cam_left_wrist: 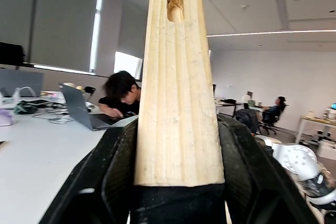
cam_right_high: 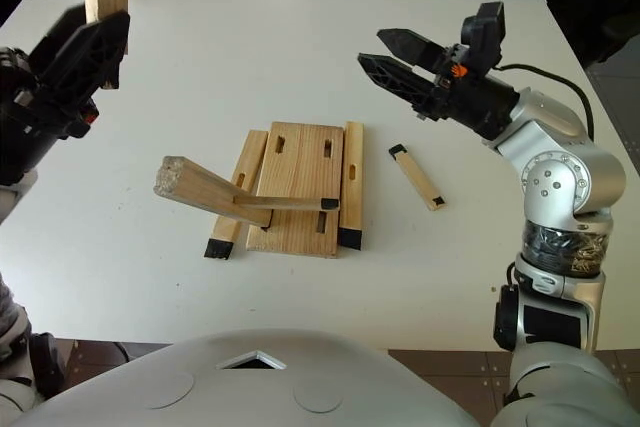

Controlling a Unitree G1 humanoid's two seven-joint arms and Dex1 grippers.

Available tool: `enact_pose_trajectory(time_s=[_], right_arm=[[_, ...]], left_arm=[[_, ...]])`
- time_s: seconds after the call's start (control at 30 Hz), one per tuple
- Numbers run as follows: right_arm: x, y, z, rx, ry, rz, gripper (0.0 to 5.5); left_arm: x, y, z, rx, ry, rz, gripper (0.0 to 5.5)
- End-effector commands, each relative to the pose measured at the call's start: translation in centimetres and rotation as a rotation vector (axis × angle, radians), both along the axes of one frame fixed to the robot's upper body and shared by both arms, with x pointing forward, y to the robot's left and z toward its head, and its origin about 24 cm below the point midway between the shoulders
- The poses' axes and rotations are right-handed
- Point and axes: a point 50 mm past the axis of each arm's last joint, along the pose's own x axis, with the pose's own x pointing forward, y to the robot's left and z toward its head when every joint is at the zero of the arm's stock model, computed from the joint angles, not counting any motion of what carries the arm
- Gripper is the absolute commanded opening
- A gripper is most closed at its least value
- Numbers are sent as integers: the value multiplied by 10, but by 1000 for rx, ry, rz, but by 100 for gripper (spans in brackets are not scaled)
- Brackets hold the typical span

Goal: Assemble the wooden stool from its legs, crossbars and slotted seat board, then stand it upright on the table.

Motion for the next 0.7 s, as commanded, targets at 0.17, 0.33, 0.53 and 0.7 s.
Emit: enact_pose_trajectory(time_s=[0.17,0.33,0.53,0.7], right_arm=[[-25,22,38,121,-23,326,298],[-23,27,46,148,-8,379,298],[-21,30,55,193,28,445,298],[-24,32,58,192,42,499,298]], left_arm=[[-11,-15,-3,109,32,-211,204],[-15,-24,-10,176,32,-277,204],[-16,-32,-12,221,6,-309,204],[-21,-34,-14,236,2,-334,204]])
